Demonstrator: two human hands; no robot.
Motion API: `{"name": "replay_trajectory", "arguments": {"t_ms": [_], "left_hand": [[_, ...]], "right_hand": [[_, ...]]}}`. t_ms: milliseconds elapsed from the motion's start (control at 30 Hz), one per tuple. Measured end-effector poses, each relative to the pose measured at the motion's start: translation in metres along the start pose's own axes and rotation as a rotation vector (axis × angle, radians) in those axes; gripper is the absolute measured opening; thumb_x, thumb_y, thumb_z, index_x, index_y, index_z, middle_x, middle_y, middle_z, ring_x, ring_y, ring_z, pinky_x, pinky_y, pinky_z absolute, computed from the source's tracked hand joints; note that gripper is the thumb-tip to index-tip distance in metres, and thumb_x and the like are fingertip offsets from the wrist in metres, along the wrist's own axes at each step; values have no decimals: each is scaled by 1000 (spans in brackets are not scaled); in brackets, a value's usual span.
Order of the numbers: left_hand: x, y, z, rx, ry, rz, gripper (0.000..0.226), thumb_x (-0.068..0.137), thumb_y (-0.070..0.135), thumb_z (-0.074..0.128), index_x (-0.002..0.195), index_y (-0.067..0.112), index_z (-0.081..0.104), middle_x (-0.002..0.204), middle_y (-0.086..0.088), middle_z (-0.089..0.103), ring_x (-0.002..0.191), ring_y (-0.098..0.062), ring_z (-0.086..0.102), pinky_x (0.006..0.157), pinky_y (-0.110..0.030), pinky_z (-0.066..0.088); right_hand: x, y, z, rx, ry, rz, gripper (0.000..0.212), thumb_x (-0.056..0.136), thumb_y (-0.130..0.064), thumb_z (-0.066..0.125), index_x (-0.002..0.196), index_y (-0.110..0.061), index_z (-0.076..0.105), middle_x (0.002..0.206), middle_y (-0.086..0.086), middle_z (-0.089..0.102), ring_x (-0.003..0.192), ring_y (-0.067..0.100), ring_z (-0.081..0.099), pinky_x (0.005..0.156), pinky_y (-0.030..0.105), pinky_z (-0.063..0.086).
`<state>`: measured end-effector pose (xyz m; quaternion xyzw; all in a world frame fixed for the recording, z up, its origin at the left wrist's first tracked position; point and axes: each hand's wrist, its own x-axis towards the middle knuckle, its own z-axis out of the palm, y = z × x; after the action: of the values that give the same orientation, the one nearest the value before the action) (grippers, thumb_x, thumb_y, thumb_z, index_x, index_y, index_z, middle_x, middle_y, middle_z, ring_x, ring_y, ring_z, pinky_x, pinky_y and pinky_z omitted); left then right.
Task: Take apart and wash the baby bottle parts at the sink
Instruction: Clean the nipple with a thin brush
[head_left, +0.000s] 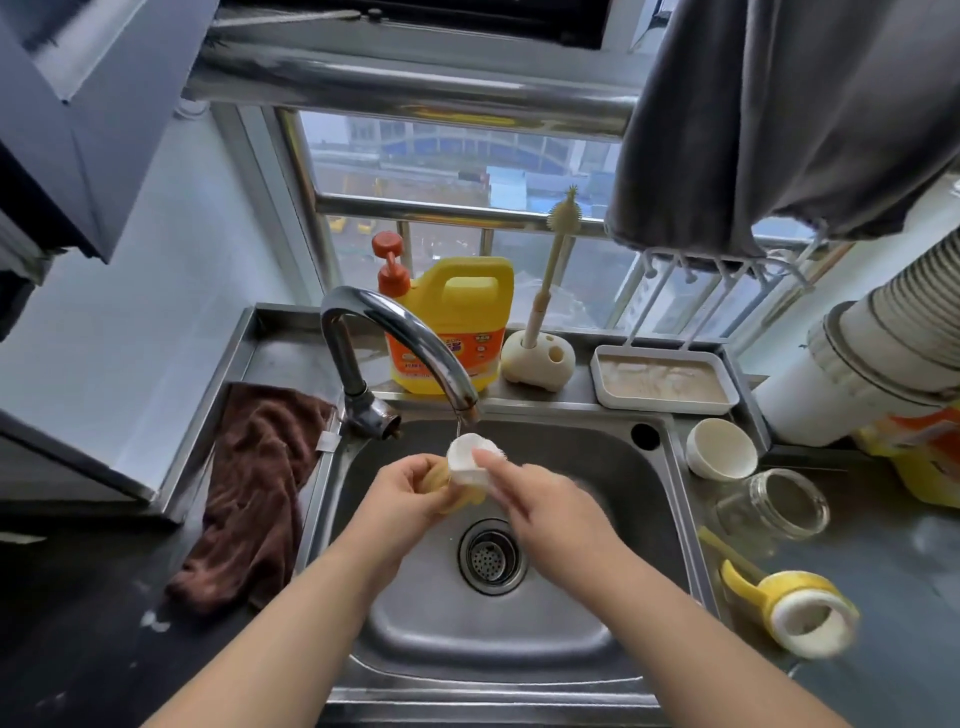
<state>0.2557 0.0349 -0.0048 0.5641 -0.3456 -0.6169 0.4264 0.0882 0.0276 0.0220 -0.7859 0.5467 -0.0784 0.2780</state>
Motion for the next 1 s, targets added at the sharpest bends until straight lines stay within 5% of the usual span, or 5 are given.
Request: {"name": "replay_trajectory", "arguments": {"t_ms": [400, 567, 700, 867, 1000], "left_hand": [[8, 19, 10, 70, 89, 216, 19, 82, -3, 66, 90, 14, 69, 81, 3, 72, 79, -8, 65, 77, -22, 50], [10, 25, 7, 81, 19, 252, 21, 81, -4, 67, 96, 11, 69, 86, 3, 75, 81, -5, 68, 75, -15, 52], [11, 27, 3, 39, 49, 256, 20, 82, -5, 64, 91, 14, 67, 77, 10, 72, 78, -1, 65, 77, -16, 50], [12, 28, 0, 209, -43, 287, 15, 84, -2, 65, 93, 10, 64, 82, 4, 69, 80, -11, 63, 80, -26, 48], [10, 31, 5, 129, -11, 263, 20, 88, -5, 58, 82, 15, 57, 65, 18, 61, 67, 4, 55, 70, -15, 43]], "right_hand": [[25, 8, -19, -88, 41, 136, 47, 101, -31, 32, 141, -55, 24, 113, 3, 57, 105, 28, 55, 78, 35, 42], [8, -13, -13, -172, 80, -98, 46, 98, -44, 16, 142, -56, 19, 100, -2, 53, 91, 28, 58, 68, 34, 38], [25, 2, -25, -115, 72, 85, 51, 100, -28, 32, 140, -58, 20, 108, -1, 55, 100, 28, 57, 75, 34, 41], [11, -8, -18, -133, 96, -102, 53, 100, -30, 30, 143, -54, 13, 102, -1, 55, 92, 30, 58, 72, 38, 44], [23, 9, -24, -35, 64, 26, 58, 99, -25, 36, 139, -62, 16, 108, 1, 59, 100, 27, 57, 79, 38, 47]]}}
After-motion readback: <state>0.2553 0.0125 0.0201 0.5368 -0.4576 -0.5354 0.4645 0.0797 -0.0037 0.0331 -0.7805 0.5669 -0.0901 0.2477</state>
